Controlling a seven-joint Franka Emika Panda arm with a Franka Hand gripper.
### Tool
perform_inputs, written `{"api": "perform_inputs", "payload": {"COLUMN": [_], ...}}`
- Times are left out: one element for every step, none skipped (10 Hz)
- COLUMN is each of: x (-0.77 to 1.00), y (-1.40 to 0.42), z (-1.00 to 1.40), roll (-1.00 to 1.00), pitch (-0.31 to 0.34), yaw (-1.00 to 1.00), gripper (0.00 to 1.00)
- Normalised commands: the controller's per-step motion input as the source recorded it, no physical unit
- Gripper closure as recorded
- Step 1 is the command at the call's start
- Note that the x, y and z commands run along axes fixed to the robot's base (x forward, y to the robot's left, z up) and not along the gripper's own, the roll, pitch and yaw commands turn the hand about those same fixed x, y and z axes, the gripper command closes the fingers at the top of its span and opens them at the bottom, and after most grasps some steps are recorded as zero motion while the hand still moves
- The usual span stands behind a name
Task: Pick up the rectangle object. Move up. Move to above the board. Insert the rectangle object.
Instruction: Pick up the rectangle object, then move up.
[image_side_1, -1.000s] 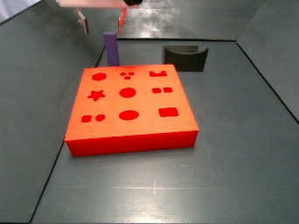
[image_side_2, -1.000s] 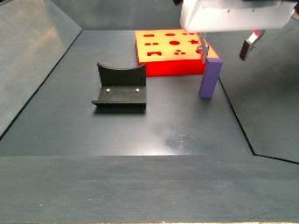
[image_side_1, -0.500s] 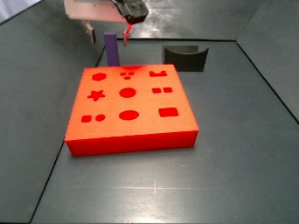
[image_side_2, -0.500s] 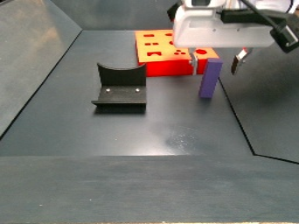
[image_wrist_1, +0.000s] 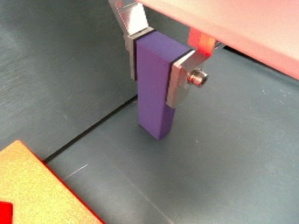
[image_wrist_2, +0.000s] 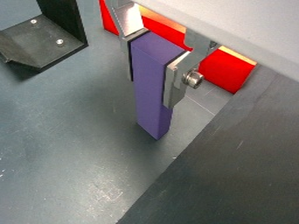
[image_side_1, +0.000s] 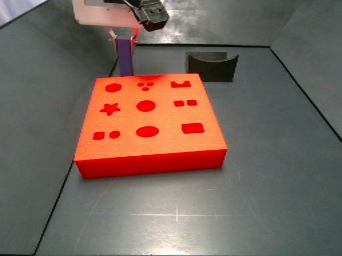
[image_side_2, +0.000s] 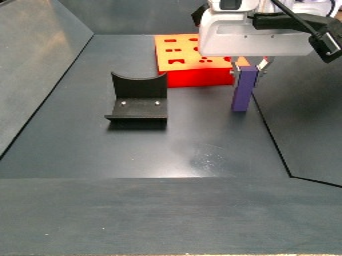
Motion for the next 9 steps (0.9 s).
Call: {"api": "perform_inputs", "payload": {"x": [0.0,0.0,0.0,0.0,0.0,0.0,0.0,0.0,0.0], "y": [0.0,0.0,0.0,0.0,0.0,0.0,0.0,0.0,0.0], "z": [0.0,0.0,0.0,0.0,0.0,0.0,0.0,0.0,0.83], "roll": [0.0,0.0,0.0,0.0,0.0,0.0,0.0,0.0,0.0], "pitch": [0.0,0.0,0.0,0.0,0.0,0.0,0.0,0.0,0.0], "yaw": [0.0,0.0,0.0,0.0,0.0,0.0,0.0,0.0,0.0], "gripper": [1.0,1.0,1.0,1.0,1.0,1.0,1.0,1.0,1.0]}}
